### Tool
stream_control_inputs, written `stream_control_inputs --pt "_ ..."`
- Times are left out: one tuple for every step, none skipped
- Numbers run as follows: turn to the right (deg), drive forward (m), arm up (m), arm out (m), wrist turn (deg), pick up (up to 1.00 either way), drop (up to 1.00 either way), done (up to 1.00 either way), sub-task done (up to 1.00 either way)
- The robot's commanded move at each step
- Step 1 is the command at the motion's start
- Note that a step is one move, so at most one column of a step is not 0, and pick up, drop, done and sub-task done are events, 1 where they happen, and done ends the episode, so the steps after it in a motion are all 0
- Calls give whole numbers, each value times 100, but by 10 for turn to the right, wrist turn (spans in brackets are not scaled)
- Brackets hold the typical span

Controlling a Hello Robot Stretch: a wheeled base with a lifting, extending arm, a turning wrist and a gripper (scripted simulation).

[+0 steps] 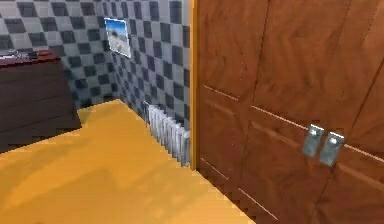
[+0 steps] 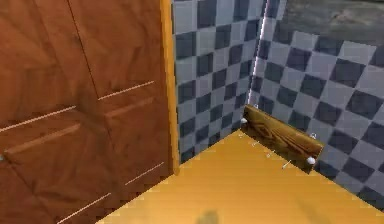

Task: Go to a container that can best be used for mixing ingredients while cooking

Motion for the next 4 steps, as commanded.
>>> stream_control_inputs --pt "-360 0 0 0 0 0 0 0 0" --pt "0 100 0 0 0 0 0 0 0" --pt "-60 0 0 0 0 0 0 0 0" --pt "0 40 0 0 0 0 0 0 0"
